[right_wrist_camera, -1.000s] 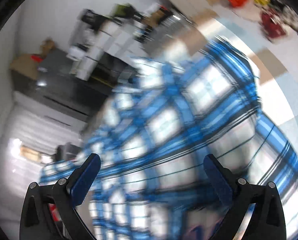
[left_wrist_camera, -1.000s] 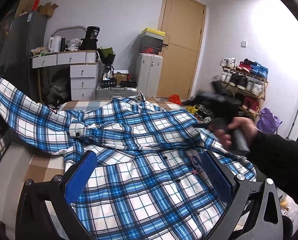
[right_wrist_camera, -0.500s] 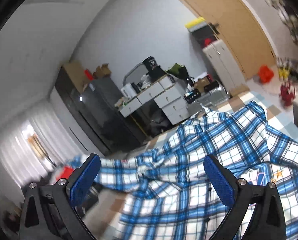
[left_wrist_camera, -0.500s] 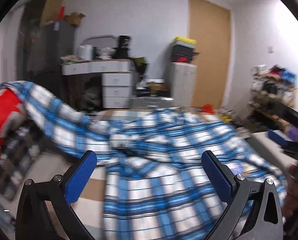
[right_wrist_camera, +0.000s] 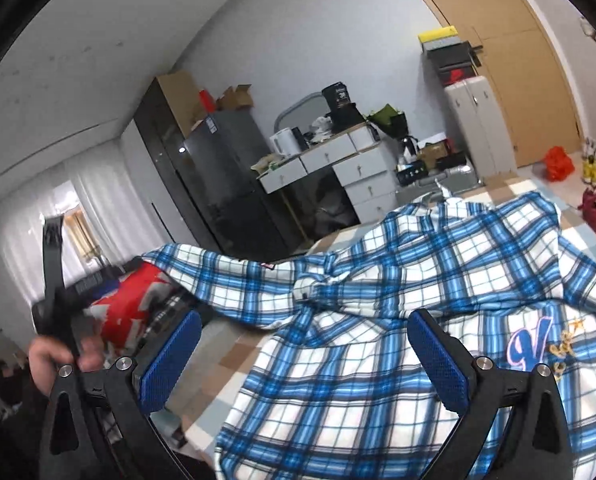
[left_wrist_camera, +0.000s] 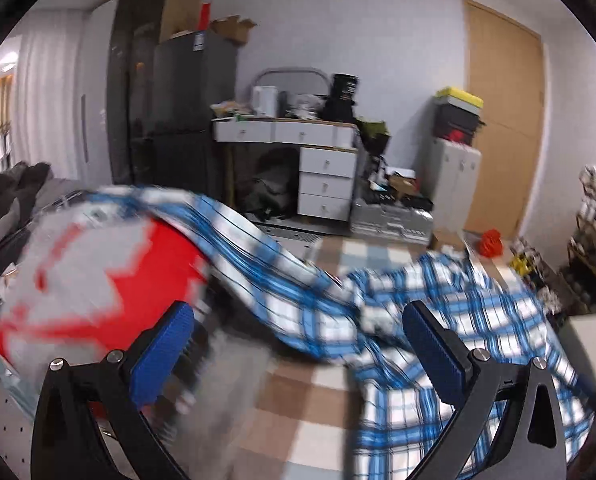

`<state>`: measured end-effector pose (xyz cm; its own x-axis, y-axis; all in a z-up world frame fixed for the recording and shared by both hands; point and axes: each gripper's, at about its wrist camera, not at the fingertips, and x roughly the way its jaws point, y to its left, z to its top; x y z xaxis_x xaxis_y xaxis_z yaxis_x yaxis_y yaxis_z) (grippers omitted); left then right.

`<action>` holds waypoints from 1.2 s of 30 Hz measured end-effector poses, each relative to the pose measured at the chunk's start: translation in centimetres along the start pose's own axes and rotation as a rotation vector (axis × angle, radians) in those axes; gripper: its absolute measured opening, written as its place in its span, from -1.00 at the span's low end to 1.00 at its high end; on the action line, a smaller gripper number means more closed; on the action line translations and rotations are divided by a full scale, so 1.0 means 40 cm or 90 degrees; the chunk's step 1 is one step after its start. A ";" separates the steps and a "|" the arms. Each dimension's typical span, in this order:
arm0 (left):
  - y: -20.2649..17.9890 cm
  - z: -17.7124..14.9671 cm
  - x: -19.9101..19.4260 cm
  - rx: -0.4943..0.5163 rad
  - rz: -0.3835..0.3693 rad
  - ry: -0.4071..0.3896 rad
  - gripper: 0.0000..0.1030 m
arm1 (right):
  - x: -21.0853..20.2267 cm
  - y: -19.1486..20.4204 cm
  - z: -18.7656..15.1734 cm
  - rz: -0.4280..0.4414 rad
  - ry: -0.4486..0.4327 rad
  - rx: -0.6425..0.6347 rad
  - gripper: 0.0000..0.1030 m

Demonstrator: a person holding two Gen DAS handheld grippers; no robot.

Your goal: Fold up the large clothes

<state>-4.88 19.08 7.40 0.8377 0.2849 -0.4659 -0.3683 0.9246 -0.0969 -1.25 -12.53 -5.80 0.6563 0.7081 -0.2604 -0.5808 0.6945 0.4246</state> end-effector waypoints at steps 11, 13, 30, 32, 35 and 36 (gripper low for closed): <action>0.370 0.123 0.146 -0.361 -0.061 0.175 0.97 | -0.001 0.000 0.001 0.057 0.025 0.030 1.00; 0.399 0.112 0.177 -0.411 -0.109 0.190 0.97 | -0.006 0.007 0.003 0.062 0.021 0.025 1.00; 0.472 0.147 0.215 -0.525 -0.071 0.134 0.91 | -0.001 -0.007 0.003 0.070 0.032 0.062 1.00; 0.473 0.152 0.199 -0.519 -0.012 0.102 0.57 | 0.001 -0.004 0.001 0.068 0.036 0.057 1.00; 0.473 0.158 0.225 -0.498 0.011 0.109 -0.08 | 0.006 0.000 -0.001 0.074 0.045 0.056 1.00; 0.475 0.156 0.237 -0.495 0.005 0.119 -0.52 | 0.006 0.002 -0.003 0.072 0.045 0.054 1.00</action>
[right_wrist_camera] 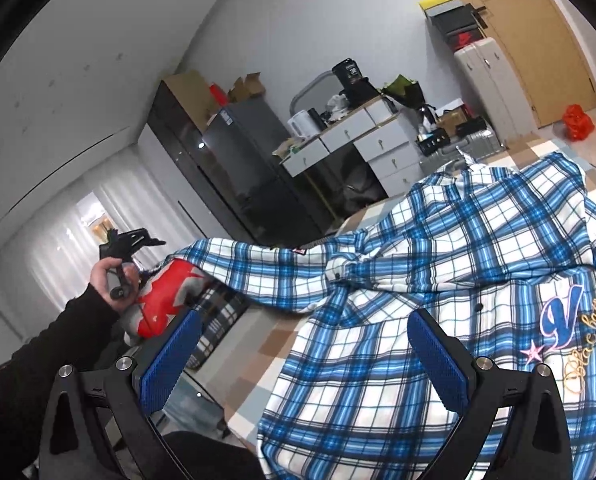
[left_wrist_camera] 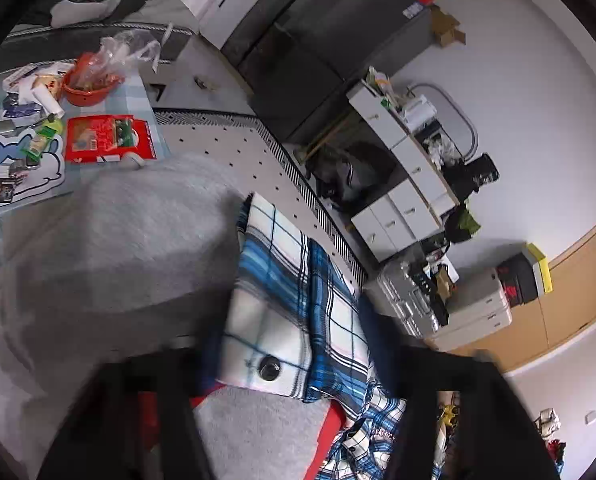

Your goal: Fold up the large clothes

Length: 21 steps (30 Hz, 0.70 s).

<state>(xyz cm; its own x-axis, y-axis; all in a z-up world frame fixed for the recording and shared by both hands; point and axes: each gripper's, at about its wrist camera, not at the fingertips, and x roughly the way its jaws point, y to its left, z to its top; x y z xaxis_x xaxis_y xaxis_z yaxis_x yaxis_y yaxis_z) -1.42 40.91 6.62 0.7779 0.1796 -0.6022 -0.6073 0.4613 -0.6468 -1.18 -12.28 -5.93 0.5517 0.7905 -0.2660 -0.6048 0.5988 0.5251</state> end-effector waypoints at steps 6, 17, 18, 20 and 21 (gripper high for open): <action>0.013 0.013 0.006 0.017 -0.018 0.006 -1.00 | 0.009 0.013 -0.005 -0.008 0.007 -0.027 1.00; -0.219 0.027 -0.088 0.144 -0.070 -0.059 -1.00 | 0.002 0.012 0.004 -0.008 0.001 -0.029 1.00; -0.253 0.018 -0.095 0.152 -0.082 -0.061 -1.00 | -0.003 0.010 0.008 -0.010 -0.003 -0.029 1.00; -0.327 -0.014 -0.109 0.186 -0.107 -0.065 -1.00 | -0.012 0.004 0.018 -0.018 -0.011 -0.028 1.00; -0.370 -0.038 -0.116 0.208 -0.117 -0.068 -1.00 | -0.018 -0.003 0.025 -0.024 -0.017 -0.026 1.00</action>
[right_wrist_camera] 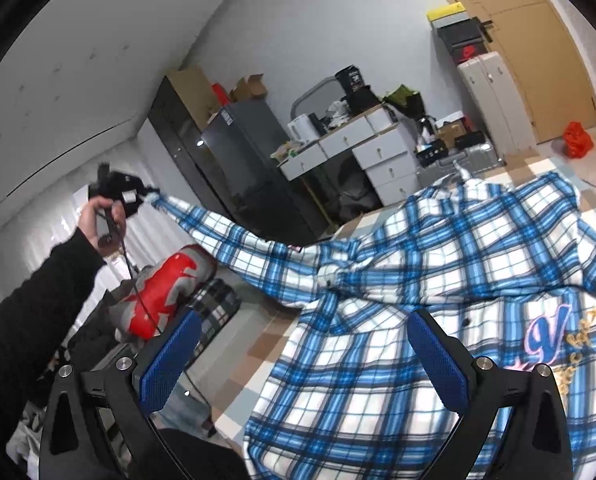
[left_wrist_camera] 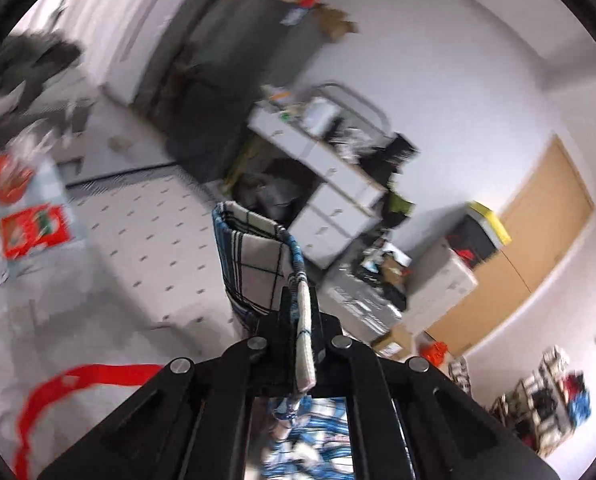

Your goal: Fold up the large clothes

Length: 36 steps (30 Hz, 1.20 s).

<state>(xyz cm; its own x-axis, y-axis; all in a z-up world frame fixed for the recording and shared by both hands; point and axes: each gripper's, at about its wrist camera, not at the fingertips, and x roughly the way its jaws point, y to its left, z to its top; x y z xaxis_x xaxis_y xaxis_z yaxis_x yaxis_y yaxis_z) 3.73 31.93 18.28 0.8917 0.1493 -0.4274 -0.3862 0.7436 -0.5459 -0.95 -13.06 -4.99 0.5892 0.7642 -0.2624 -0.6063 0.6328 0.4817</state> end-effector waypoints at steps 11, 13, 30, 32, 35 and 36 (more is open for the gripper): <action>-0.501 -0.253 0.101 0.176 -0.133 0.121 -1.00 | -0.100 -0.129 0.066 -0.071 -0.077 0.081 1.00; -0.570 -0.330 0.131 0.198 -0.151 0.145 -1.00 | -0.125 -0.160 0.078 -0.104 -0.097 0.095 1.00; -0.707 -0.950 0.477 0.145 -0.277 0.504 -1.00 | -0.332 -0.574 0.048 -0.398 -0.128 0.365 1.00; -0.672 -0.989 0.499 0.155 -0.274 0.535 -1.00 | -0.335 -0.588 0.044 -0.402 -0.127 0.387 1.00; -0.628 -1.038 0.507 0.177 -0.266 0.598 -1.00 | -0.315 -0.580 0.051 -0.409 -0.107 0.361 1.00; -0.615 -1.047 0.495 0.182 -0.269 0.617 -1.00 | -0.308 -0.571 0.054 -0.411 -0.100 0.348 1.00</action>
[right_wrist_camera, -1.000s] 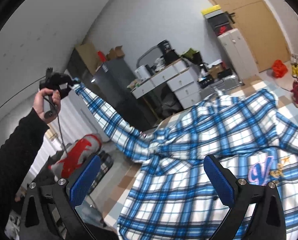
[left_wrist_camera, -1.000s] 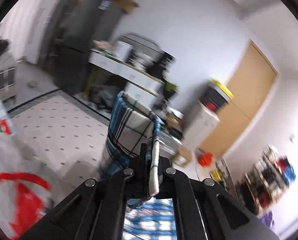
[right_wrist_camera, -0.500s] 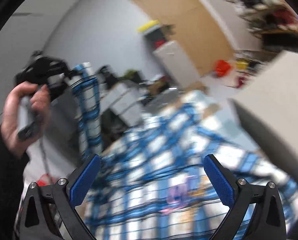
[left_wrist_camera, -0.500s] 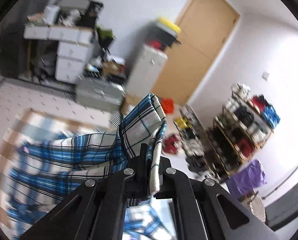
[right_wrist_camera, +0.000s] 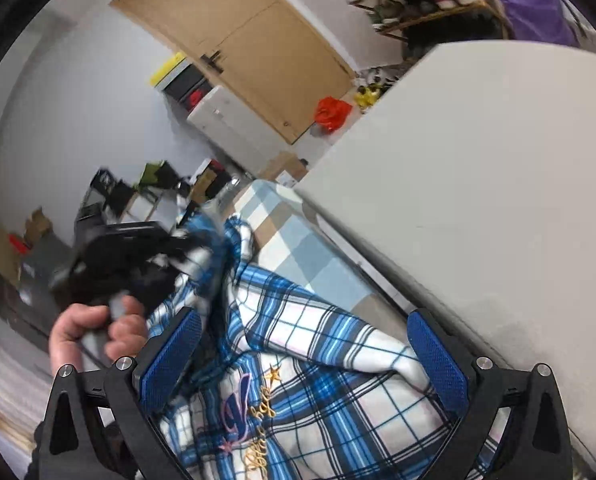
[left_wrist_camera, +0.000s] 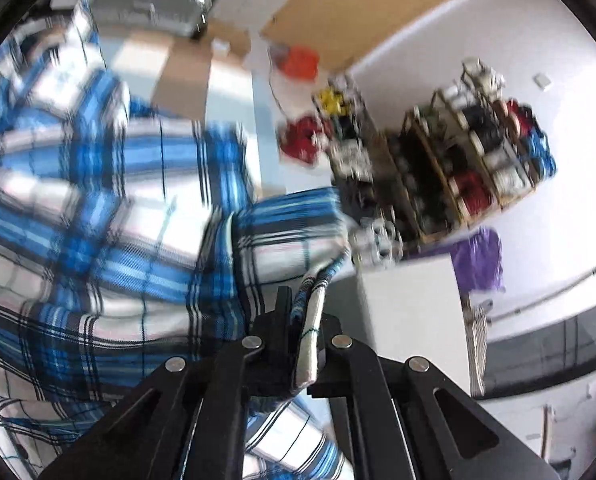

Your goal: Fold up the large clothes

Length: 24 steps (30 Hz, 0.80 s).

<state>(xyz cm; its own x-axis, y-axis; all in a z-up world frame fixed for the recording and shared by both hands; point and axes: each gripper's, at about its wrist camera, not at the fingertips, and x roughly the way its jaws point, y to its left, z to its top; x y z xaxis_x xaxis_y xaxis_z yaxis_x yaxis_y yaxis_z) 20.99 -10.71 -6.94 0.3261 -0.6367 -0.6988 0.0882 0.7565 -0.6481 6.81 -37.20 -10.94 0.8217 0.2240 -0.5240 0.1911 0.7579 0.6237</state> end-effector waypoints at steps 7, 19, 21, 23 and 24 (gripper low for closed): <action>-0.020 -0.055 -0.142 0.078 -0.104 0.104 0.11 | 0.011 0.010 -0.009 0.011 0.014 -0.002 1.00; 0.447 -0.160 -0.543 -0.003 0.153 -0.042 0.24 | 0.009 0.045 -0.032 0.033 0.023 -0.007 1.00; 0.510 -0.172 -0.568 -0.049 0.138 -0.056 0.23 | 0.008 0.071 -0.044 0.034 0.022 -0.038 1.00; 0.549 -0.195 -0.600 -0.061 0.098 -0.073 0.21 | 0.010 0.093 -0.053 0.035 0.022 -0.065 1.00; 0.547 -0.201 -0.611 -0.053 0.110 -0.075 0.12 | 0.013 0.105 -0.058 0.038 0.024 -0.077 1.00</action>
<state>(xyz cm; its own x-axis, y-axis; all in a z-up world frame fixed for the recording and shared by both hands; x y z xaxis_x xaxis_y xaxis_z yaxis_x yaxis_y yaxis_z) 7.39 20.21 -6.49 0.4380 -0.4728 -0.7646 -0.0553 0.8348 -0.5478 6.80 -32.47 -9.93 0.8088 0.2912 -0.5109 0.0747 0.8108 0.5805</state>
